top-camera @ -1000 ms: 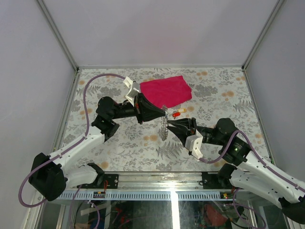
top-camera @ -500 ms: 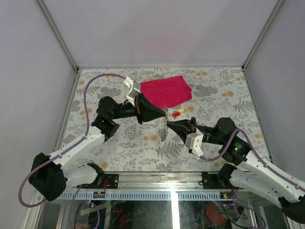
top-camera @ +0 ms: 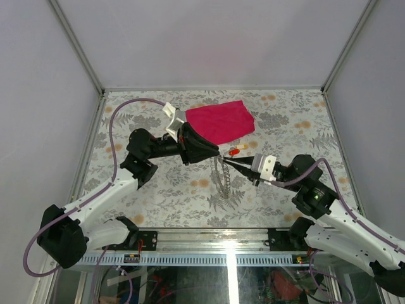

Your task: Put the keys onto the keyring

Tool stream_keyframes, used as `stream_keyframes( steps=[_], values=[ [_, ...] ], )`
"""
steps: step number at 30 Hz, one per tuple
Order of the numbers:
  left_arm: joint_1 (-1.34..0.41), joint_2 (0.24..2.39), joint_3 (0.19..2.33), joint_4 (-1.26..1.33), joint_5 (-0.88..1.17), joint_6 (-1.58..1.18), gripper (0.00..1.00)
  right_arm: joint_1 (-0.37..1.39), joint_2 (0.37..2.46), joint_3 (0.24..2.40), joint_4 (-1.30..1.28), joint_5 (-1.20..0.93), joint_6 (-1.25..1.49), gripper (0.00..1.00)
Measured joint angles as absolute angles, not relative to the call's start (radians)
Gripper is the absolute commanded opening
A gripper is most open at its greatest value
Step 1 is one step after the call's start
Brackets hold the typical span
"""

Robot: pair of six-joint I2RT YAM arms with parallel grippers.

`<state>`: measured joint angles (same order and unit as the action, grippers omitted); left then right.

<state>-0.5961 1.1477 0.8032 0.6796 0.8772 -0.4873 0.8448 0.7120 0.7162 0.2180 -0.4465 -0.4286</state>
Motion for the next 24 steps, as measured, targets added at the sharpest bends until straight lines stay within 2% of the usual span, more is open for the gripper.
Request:
stream_keyframes(
  steps=[5,11,17,24],
  values=[
    [-0.596,1.108,0.8,0.649,0.872,-0.448,0.36,0.846,0.712,0.716,0.231,-0.366,-0.231,0.0],
    [-0.596,1.021,0.799,0.578,0.852,-0.381,0.41,0.846,0.714,0.716,0.236,-0.287,-0.078,0.0],
    [-0.596,0.998,0.799,0.561,0.868,-0.339,0.41,0.846,0.727,0.717,0.247,-0.278,0.004,0.0],
    [-0.596,1.04,0.799,0.558,0.92,-0.334,0.33,0.846,0.737,0.725,0.276,-0.28,0.052,0.0]
  ],
)
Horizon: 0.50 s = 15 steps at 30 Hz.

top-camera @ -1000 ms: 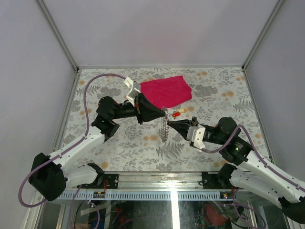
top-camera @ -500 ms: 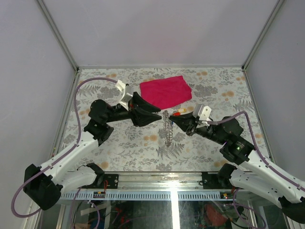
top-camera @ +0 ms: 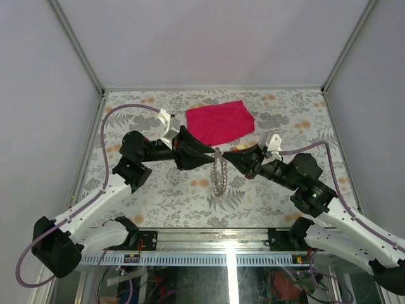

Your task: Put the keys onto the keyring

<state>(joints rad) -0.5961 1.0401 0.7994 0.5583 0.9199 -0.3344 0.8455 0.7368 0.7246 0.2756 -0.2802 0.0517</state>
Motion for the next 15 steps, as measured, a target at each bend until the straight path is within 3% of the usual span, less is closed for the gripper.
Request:
stream_keyframes(
  steps=[15],
  values=[
    [-0.611,1.076,0.801,0.576,0.954,-0.352,0.27,0.846,0.768,0.736,0.321,-0.306,0.072,0.0]
  ],
)
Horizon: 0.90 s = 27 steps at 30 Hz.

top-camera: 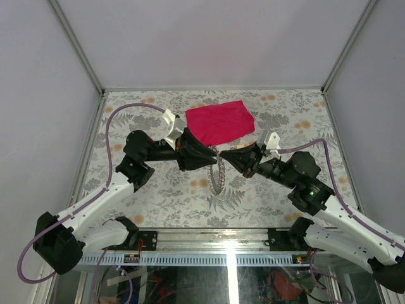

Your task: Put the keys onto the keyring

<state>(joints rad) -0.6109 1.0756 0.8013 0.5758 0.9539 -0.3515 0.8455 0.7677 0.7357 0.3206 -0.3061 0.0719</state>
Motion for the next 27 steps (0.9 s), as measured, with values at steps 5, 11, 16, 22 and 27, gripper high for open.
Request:
stream_keyframes(
  steps=[5,11,16,22,27],
  values=[
    [-0.614,1.079,0.802,0.576,0.954,-0.356,0.25,0.846,0.77,0.736,0.327,-0.308,0.072,0.0],
    [-0.614,1.079,0.802,0.577,0.952,-0.359,0.24,0.846,0.77,0.738,0.325,-0.315,0.065,0.0],
    [-0.615,1.079,0.802,0.585,0.944,-0.362,0.24,0.846,0.77,0.738,0.321,-0.319,0.051,0.0],
    [-0.615,1.079,0.802,0.589,0.937,-0.362,0.21,0.846,0.77,0.738,0.3,-0.323,0.028,0.0],
    [-0.615,1.079,0.802,0.588,0.933,-0.362,0.15,0.846,0.775,0.738,0.297,-0.326,0.02,0.0]
  ],
)
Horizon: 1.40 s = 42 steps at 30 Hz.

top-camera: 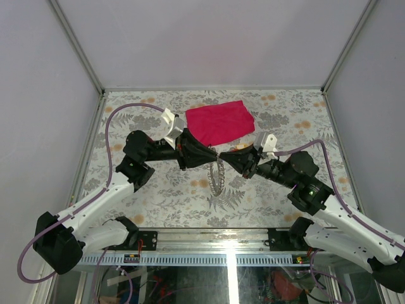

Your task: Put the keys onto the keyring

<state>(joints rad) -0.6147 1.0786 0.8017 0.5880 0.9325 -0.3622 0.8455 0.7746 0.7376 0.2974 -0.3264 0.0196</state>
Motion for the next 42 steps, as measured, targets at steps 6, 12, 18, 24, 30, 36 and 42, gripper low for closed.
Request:
stream_keyframes(
  steps=[6,12,18,24,30,36,42],
  values=[
    [-0.615,1.079,0.802,0.587,0.931,-0.363,0.03,0.846,0.783,0.739,0.297,-0.335,0.019,0.0],
    [-0.615,1.08,0.808,0.567,0.92,-0.361,0.0,0.846,0.788,0.742,0.294,-0.338,0.015,0.12],
    [-0.616,1.08,0.813,0.543,0.917,-0.352,0.0,0.846,0.778,0.756,0.251,-0.356,-0.029,0.36],
    [-0.616,1.08,0.813,0.525,0.916,-0.346,0.0,0.846,0.713,0.768,0.158,-0.356,-0.113,0.4],
    [-0.616,1.08,0.813,0.527,0.925,-0.347,0.0,0.846,0.655,0.768,0.069,-0.346,-0.181,0.38],
    [-0.616,1.08,0.813,0.532,0.948,-0.35,0.0,0.846,0.65,0.769,0.01,-0.32,-0.236,0.43],
    [-0.616,1.083,0.813,0.541,0.962,-0.359,0.0,0.846,0.687,0.769,0.039,-0.319,-0.237,0.47]
  ],
)
